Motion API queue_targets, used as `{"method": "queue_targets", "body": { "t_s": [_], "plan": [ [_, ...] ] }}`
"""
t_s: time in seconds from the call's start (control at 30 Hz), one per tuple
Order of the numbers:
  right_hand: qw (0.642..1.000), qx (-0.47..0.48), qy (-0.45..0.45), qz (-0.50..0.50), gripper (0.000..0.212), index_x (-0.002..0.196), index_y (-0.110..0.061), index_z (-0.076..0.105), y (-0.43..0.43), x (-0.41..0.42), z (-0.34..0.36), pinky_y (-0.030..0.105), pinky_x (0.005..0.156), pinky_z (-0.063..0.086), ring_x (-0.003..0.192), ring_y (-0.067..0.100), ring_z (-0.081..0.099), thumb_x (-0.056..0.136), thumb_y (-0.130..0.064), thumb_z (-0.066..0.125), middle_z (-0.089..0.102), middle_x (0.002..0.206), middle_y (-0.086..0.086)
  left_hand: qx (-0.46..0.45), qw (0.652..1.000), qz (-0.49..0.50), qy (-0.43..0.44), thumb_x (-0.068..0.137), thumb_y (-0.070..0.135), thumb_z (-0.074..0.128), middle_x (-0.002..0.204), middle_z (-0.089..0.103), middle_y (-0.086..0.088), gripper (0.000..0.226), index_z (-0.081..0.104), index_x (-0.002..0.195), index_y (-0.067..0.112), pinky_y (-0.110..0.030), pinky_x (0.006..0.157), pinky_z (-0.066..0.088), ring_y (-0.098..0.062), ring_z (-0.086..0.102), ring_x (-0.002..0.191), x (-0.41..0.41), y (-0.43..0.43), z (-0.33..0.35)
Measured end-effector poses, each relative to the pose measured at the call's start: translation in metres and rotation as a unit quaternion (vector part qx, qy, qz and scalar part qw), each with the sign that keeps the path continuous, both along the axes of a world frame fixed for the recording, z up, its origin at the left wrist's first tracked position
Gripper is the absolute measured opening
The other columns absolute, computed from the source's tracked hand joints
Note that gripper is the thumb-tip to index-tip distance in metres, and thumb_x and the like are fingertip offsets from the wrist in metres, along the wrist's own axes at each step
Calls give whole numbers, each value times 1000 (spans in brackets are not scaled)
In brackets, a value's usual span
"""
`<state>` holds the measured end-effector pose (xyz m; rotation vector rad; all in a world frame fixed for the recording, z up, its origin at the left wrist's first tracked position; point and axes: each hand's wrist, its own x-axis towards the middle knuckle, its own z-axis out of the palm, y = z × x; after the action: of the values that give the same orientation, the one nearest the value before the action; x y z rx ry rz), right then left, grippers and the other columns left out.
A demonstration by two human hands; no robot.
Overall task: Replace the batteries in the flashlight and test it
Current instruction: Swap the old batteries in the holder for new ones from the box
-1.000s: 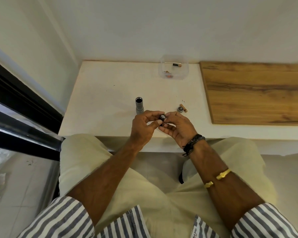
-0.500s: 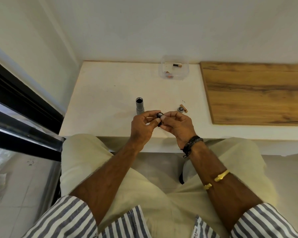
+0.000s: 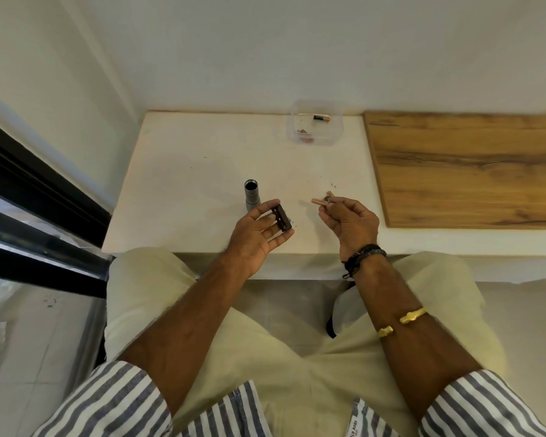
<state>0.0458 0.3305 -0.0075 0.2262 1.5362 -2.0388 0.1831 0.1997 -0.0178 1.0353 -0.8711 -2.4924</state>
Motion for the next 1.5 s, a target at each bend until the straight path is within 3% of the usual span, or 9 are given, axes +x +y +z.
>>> {"method": "queue_targets", "body": {
  "t_s": [0.13,0.3,0.47,0.6,0.77,0.97,1.2,1.37,1.5],
  "plan": [
    [995,69,37,-64,21,77,-11,74,1,-18,-9,33,77,63,94,36,76,75,11,76,78,84,8,-25,1000,1,-13,95,5,62,107,67,-15,23,67,117,8,-46,81,60,-32,70,100,3,0,1],
    [972,194,98,-94,19,75,-22,77,8,-43,-24,40,80,64,89,28,76,69,-4,81,78,88,6,-29,999,-25,2,98,4,57,110,68,-15,24,63,121,8,-44,82,60,-31,69,102,2,3,4],
    [949,266,154,-75,12,86,-21,80,4,-50,-33,30,70,64,81,19,74,78,-12,80,74,82,-7,1,997,-59,41,101,2,49,116,70,-16,25,60,124,5,-46,86,59,-32,69,108,1,3,7],
    [924,318,208,-43,12,91,-18,81,1,-50,-37,13,69,49,85,9,67,79,-20,82,75,88,-5,-4,996,-71,49,103,2,45,122,68,-17,27,58,127,4,-47,90,58,-33,67,113,0,4,7],
    [902,361,236,-5,12,93,-20,81,0,-48,-38,7,61,40,72,-1,59,81,-20,80,71,83,-9,-8,995,-78,55,103,3,46,125,67,-19,28,57,128,3,-47,91,57,-34,67,114,0,4,6],
    [884,389,258,20,13,96,-19,81,1,-46,-38,7,56,35,76,4,60,83,-20,79,74,89,-5,-20,996,-75,53,102,4,49,120,68,-17,27,60,126,3,-46,88,58,-35,67,112,2,3,6],
    [916,298,267,37,9,92,-18,79,0,-24,-11,30,72,58,77,11,67,83,-17,78,75,87,-4,-62,995,-73,31,100,4,52,112,71,-12,25,64,123,6,-47,94,56,-32,68,110,4,2,4],
    [950,166,139,227,8,95,-13,76,-7,15,12,26,54,54,64,11,64,87,-11,74,73,82,-2,-145,988,-58,-5,97,1,58,115,72,-11,30,63,126,4,-40,89,58,-28,68,108,2,6,4],
    [958,121,47,254,7,96,-11,72,-11,32,17,28,57,57,67,13,63,89,-10,73,71,84,5,-195,979,-62,-22,94,0,62,113,74,-9,28,67,120,9,-40,85,60,-27,72,104,3,8,3]
  ]
}}
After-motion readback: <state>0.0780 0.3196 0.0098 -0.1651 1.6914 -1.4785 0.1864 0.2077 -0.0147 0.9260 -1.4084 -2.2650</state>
